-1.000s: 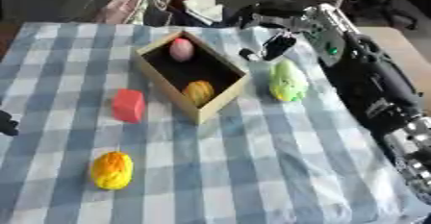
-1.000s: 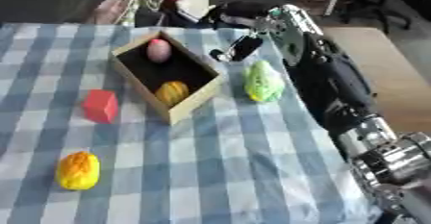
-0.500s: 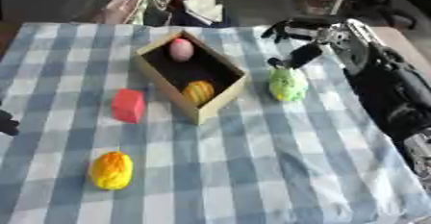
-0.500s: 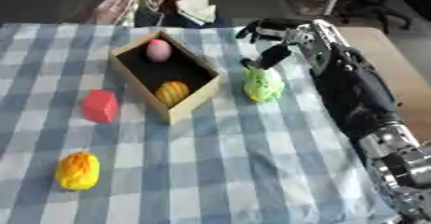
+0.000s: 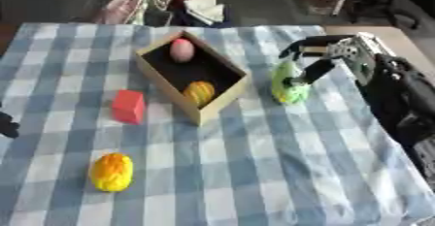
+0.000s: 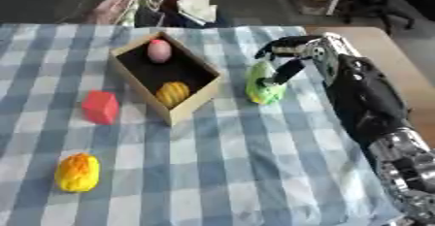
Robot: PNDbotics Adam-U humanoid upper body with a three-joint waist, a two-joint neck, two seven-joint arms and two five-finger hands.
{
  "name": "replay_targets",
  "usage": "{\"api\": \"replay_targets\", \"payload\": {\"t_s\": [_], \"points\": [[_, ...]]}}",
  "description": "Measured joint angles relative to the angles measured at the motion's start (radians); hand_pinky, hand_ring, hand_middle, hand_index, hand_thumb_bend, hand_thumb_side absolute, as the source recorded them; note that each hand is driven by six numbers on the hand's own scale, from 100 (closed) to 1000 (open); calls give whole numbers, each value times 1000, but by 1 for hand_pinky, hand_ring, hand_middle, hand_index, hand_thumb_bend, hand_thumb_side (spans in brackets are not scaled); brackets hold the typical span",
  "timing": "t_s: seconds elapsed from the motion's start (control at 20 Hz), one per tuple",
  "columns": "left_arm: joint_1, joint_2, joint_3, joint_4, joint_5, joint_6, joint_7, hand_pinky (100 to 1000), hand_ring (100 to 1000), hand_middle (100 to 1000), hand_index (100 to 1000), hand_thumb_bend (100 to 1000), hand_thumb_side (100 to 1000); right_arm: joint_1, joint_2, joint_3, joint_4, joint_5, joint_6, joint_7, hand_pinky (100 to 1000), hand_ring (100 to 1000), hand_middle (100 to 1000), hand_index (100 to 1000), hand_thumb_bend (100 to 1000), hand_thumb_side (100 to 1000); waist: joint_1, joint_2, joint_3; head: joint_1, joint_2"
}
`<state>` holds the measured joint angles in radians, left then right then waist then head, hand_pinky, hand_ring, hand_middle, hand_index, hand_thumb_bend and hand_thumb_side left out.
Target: Pick up objects on the table and place them in the box.
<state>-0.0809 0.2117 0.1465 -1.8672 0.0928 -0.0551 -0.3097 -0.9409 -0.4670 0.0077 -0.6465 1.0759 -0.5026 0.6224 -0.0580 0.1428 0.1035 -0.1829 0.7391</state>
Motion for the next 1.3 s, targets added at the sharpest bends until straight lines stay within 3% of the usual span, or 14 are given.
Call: {"api": "replay_targets", "payload": {"t_s": [0.1,0.15,0.3,0.35,0.55,0.75,1.05,1.3], "points": [[0,0,0,0,0,0,0,725,516,550,734,100,639,2,-5,1,1,17,-2,25,854,853,878,924,375,566,0,0,0,0,0],[0,0,0,0,0,0,0,725,516,551,734,100,639,6,-6,2,2,25,-2,34,839,815,828,896,353,504,0,-1,0,0,0],[1,0,0,0,0,0,0,725,516,551,734,100,639,16,-8,2,2,32,4,43,795,717,682,745,266,374,0,-1,-1,0,5],[1,0,0,0,0,0,0,725,516,551,734,100,638,18,-10,1,1,31,4,42,768,644,557,613,212,267,0,-1,-1,0,6],[1,0,0,0,0,0,0,725,517,551,733,100,638,27,-14,-7,-12,-3,-6,-3,741,581,446,490,103,100,0,-1,-2,1,7],[1,0,0,0,0,0,0,725,517,551,733,100,639,26,-19,-7,-55,-94,-23,-48,741,562,424,478,100,100,0,-1,-3,1,7],[2,0,0,0,0,0,0,725,517,551,733,100,639,-16,-18,-7,-164,-298,-38,-75,742,555,430,496,100,100,0,-1,2,2,7],[2,0,0,0,0,1,-1,725,517,551,733,100,640,-83,40,10,-199,-380,-28,-107,744,567,457,533,100,100,0,-1,9,-1,7]]}}
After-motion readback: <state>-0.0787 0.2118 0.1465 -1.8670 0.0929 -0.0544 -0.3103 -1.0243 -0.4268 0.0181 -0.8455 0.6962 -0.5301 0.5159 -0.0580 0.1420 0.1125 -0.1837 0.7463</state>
